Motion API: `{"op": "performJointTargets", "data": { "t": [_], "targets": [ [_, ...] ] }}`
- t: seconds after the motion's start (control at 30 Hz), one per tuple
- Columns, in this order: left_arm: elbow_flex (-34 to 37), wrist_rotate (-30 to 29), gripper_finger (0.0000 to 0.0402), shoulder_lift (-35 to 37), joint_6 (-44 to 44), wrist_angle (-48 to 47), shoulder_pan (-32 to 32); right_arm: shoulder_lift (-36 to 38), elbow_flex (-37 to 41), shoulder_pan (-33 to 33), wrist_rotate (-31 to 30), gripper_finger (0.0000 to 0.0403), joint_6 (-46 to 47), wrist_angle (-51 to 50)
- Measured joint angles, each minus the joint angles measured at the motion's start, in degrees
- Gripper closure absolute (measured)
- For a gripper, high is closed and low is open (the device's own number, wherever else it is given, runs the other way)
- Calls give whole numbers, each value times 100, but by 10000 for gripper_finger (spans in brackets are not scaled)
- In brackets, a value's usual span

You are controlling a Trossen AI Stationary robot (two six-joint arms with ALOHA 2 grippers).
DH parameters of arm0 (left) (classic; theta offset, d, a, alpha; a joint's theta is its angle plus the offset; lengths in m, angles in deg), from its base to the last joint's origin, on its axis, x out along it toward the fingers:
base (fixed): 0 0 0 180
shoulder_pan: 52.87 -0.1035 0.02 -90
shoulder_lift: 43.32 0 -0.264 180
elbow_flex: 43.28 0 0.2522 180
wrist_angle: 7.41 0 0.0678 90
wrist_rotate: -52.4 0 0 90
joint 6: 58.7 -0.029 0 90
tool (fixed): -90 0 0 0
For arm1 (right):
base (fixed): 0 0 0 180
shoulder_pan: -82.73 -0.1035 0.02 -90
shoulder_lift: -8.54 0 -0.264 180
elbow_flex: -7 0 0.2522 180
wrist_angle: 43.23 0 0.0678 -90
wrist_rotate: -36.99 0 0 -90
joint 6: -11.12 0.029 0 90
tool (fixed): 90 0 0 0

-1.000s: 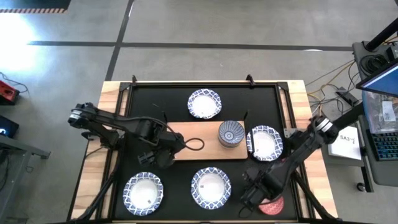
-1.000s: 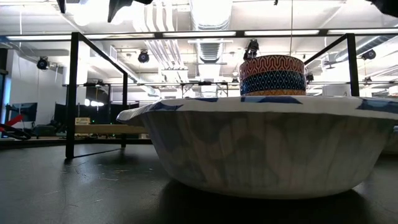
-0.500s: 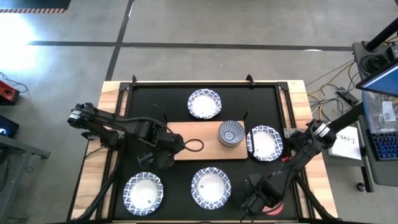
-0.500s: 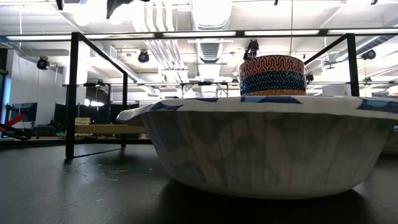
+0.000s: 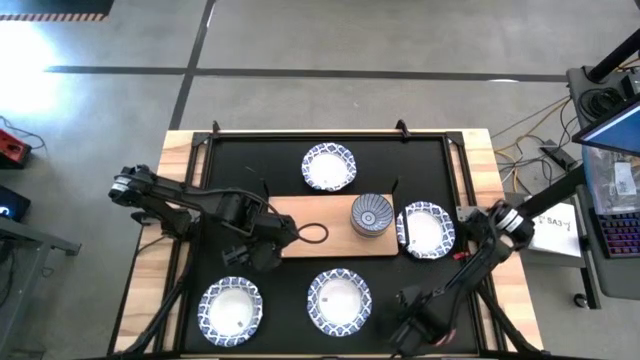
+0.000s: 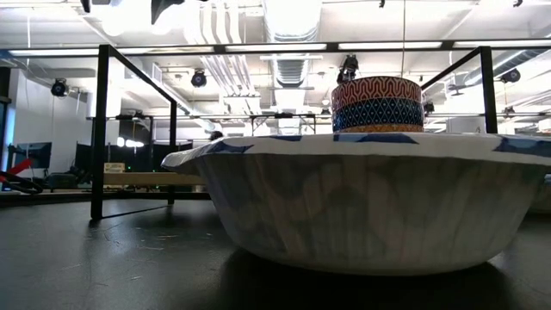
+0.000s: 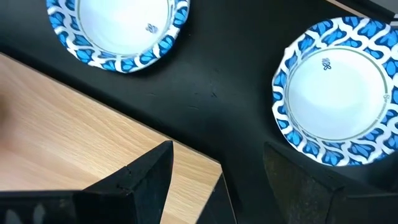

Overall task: Place and stack bowls onto a shelf
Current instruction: Stack the small orange and gray patterned bowl on top of the small dark blue and red patterned bowl

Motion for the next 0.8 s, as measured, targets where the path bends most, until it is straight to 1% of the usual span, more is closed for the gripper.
{"op": "performJointTargets", "data": {
  "t": [0.17, 0.23, 0.33, 0.47, 0.67, 0.8],
  "targets": [
    [0, 0, 170, 0, -8, 140, 0, -184, 2, 0, 3, 285, -142, 83],
    [0, 0, 170, 0, -9, 164, 0, -196, 2, 0, 9, 292, -273, 152],
    [0, 0, 170, 0, 20, 206, 0, -189, 2, 13, 13, 322, -426, 174],
    [0, 0, 170, 0, 71, 205, 0, -109, 4, 13, 15, 381, -670, 193],
    [0, -2, 170, 0, 87, 271, 0, 95, -8, 54, -11, 390, -900, 256],
    [0, -2, 170, 0, 178, 321, 0, 244, -227, 206, -293, 392, -1485, 235]
  ]
}}
